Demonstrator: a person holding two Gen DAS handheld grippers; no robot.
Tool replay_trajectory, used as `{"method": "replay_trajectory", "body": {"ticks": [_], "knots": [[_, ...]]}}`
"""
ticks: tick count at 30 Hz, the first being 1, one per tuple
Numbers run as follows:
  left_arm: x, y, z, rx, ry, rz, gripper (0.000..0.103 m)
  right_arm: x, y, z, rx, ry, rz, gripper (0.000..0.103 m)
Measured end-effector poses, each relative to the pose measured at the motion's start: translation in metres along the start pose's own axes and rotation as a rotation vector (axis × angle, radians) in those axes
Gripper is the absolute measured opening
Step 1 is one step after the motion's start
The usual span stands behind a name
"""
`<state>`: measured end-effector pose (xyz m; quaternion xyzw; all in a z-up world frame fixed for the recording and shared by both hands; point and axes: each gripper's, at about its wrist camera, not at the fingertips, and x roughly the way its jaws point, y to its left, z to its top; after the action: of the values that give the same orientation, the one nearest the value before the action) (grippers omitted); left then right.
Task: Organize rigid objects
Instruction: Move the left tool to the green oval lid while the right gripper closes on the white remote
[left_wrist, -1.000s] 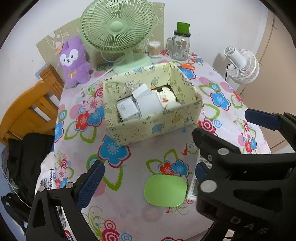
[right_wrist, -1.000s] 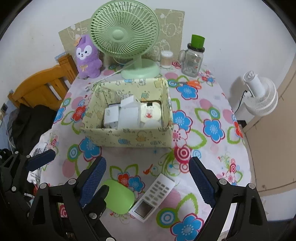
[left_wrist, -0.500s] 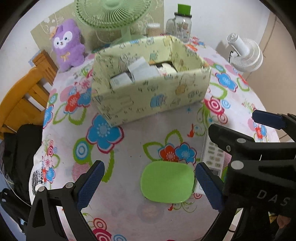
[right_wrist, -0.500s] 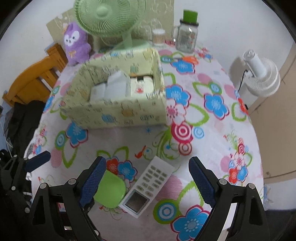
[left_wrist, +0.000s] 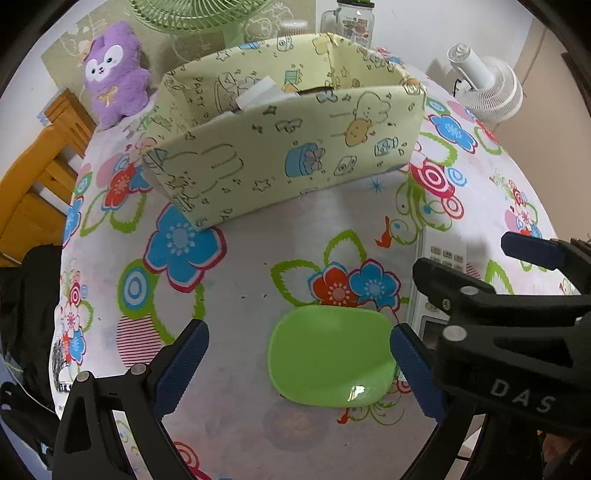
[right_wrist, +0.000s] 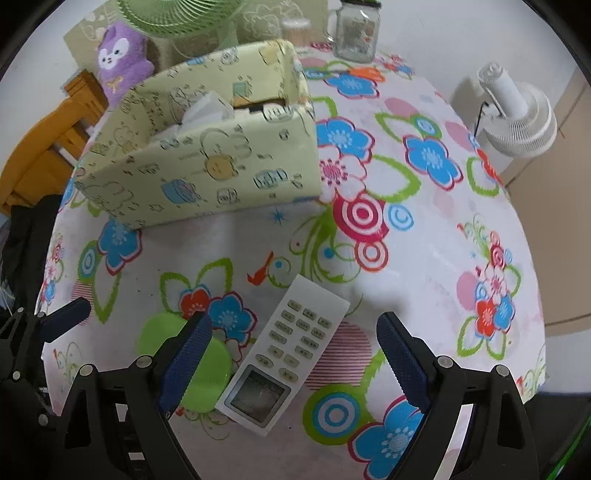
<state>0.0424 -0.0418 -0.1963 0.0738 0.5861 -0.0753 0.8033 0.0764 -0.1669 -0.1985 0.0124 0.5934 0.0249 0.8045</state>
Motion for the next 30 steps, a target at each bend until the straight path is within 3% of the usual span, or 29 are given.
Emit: {"method": "replay_trajectory", "body": {"ticks": [9,18,30], "knots": [[0.011,-0.003,-0.004,-0.010,0.027,0.005,0.100,0.018,-0.008,-0.006,0.069,0.015,-0.033,0.084],[0.017,-0.006,-0.007,-0.012,0.035,-0.005,0.100,0.036,0.004,-0.011,0.045,0.060,-0.024,0.064],[0.023,-0.003,-0.011,-0.028,0.061,-0.009,0.100,0.035,0.004,-0.017,0.015,0.045,-0.031,0.052]]}}
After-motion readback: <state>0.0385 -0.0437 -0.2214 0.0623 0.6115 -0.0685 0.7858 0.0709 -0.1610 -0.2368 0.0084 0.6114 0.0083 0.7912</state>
